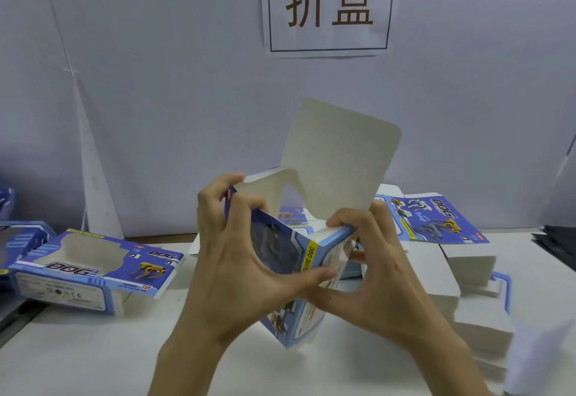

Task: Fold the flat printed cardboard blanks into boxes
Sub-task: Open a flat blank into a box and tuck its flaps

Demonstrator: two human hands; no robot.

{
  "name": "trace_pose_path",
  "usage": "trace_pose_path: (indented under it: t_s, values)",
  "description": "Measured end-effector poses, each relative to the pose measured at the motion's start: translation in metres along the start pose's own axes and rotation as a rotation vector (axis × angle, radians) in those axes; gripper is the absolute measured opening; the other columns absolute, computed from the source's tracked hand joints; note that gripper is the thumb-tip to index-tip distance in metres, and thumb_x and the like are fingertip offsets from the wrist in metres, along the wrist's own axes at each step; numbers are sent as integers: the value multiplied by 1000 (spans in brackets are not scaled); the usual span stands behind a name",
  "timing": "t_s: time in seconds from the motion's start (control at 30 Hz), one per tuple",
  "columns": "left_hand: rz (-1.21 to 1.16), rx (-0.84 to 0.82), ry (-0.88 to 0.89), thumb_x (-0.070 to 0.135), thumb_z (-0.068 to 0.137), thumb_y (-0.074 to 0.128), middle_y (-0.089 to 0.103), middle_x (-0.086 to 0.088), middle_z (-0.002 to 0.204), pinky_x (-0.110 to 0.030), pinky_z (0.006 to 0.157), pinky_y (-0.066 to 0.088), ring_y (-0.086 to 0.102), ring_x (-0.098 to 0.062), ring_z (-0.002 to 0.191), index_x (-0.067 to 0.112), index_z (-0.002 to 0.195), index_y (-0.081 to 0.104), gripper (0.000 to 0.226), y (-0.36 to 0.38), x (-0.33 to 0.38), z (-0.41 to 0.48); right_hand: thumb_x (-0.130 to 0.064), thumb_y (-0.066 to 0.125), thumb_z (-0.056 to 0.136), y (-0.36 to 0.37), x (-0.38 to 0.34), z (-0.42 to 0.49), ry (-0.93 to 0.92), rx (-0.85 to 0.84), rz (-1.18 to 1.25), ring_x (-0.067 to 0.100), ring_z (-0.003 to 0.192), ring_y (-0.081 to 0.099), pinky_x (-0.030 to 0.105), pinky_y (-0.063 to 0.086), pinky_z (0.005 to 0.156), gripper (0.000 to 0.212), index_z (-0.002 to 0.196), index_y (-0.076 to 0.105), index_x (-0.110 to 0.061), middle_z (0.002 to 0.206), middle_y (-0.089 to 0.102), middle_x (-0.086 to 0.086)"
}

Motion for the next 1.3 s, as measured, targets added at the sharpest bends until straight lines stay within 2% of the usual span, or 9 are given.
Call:
trace_pose_path:
  t_s: [0.2, 0.37, 0.53, 0.67, 0.83, 1.0, 1.1, 1.2, 1.3]
  values:
    - [15, -44, 44, 68, 46, 71, 26, 14, 133, -29, 93, 43, 35, -11, 127, 35, 100, 38, 71, -5, 7, 1, -49, 77, 60, 3, -3, 0, 12, -57, 25, 13, 86, 56, 34, 58, 65, 71, 121, 39, -44, 115, 38, -4]
    - [-7, -90, 119, 63, 53, 72, 42, 4, 132, -23, 95, 38, 45, -24, 120, 25, 104, 45, 70, -7, 10, 3, -53, 74, 62, 3, -7, 0, -37, -41, -41, 8, 88, 53, 14, 51, 64, 56, 108, 48, -35, 109, 38, -4]
    - [40, -52, 133, 63, 53, 73, 44, 0, 123, -34, 95, 43, 45, -27, 121, 8, 102, 54, 76, -10, 11, 3, -46, 77, 61, 4, -7, -1, -11, -33, 25, 18, 87, 57, 35, 57, 63, 74, 124, 38, -42, 115, 40, -3]
    - [85, -59, 146, 65, 53, 71, 44, -3, 121, -35, 92, 43, 45, -26, 119, 8, 101, 53, 77, -9, 11, 3, -45, 74, 60, 3, -9, -1, -34, -34, -30, 15, 82, 53, 29, 52, 58, 55, 105, 44, -34, 107, 37, -3]
    - [70, -46, 138, 65, 53, 71, 43, -4, 121, -38, 91, 46, 44, -26, 121, 15, 103, 48, 75, -7, 12, 3, -41, 71, 59, 3, -8, -2, -6, -36, -29, 14, 83, 53, 30, 54, 61, 64, 116, 41, -39, 111, 40, -2]
    - [72, -70, 125, 65, 53, 71, 44, -3, 120, -42, 92, 47, 44, -29, 120, 10, 104, 52, 77, -4, 12, 2, -38, 70, 59, 2, -7, -1, -19, -46, -37, 14, 80, 53, 28, 51, 58, 51, 104, 47, -29, 106, 40, 1]
    - [49, -57, 105, 64, 53, 71, 42, -2, 121, -41, 92, 46, 44, -27, 121, 14, 106, 50, 75, -6, 12, 2, -39, 78, 68, 0, -1, -3, -16, -125, 78, 13, 107, 59, 20, 51, 81, 82, 136, 33, -36, 131, 43, -3]
    - [42, -80, 104, 66, 54, 71, 38, 3, 125, -30, 96, 41, 41, -23, 124, 24, 105, 48, 70, -10, 8, 3, -34, 75, 75, -9, 4, -2, 34, -78, 320, 9, 132, 47, 16, 40, 102, 103, 150, 5, -37, 152, 31, -15]
    - [76, -215, 122, 66, 51, 71, 36, 11, 134, -19, 101, 33, 38, -20, 128, 31, 103, 56, 64, -11, 3, 0, -24, 66, 81, -24, 13, 1, 100, 156, 603, 19, 105, 66, 31, 51, 93, 92, 149, 7, -43, 146, 48, -5]
Point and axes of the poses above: each hand's wrist, its own z-axis towards the middle knuckle, its own y-axis out of the palm, x = y × z, the point moved 4 cm from there along z, towards the middle knuckle
